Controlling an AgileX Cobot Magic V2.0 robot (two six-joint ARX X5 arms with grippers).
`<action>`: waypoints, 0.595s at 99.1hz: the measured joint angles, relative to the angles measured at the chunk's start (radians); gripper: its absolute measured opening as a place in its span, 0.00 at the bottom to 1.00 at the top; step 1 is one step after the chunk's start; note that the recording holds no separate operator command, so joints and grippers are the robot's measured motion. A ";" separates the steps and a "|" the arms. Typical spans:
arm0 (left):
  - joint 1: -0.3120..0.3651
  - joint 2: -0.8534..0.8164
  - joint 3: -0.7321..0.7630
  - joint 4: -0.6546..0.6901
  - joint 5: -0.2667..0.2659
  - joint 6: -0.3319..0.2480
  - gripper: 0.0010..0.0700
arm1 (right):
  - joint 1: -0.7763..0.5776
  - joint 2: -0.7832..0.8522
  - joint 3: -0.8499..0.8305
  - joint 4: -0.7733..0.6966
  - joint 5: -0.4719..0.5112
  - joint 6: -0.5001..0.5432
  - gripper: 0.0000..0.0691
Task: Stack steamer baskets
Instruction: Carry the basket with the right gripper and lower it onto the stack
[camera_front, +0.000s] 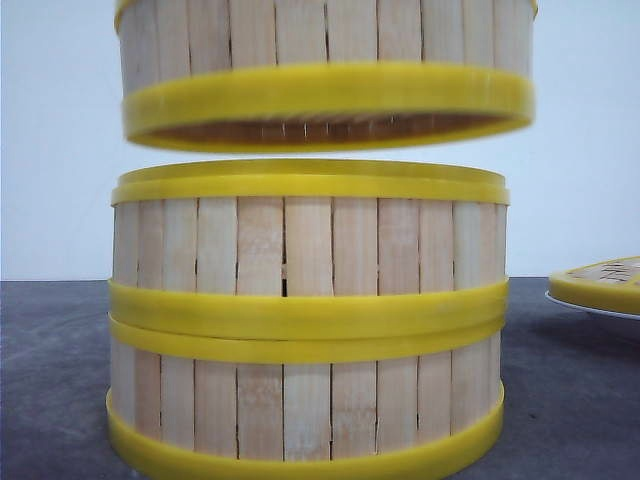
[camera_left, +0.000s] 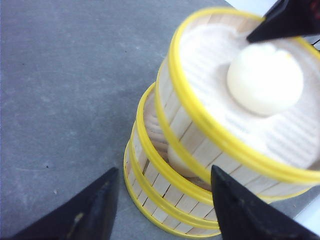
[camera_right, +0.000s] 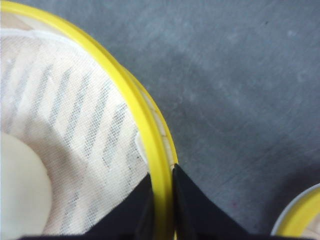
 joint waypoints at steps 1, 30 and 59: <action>0.000 0.000 0.000 0.000 0.000 0.000 0.49 | 0.000 0.000 -0.003 0.003 0.000 0.000 0.04; 0.000 0.000 0.000 0.000 0.000 0.003 0.49 | 0.013 0.001 -0.059 0.120 -0.001 0.013 0.04; 0.000 0.000 0.000 0.000 0.000 0.003 0.49 | 0.013 0.040 -0.059 0.122 0.008 0.024 0.04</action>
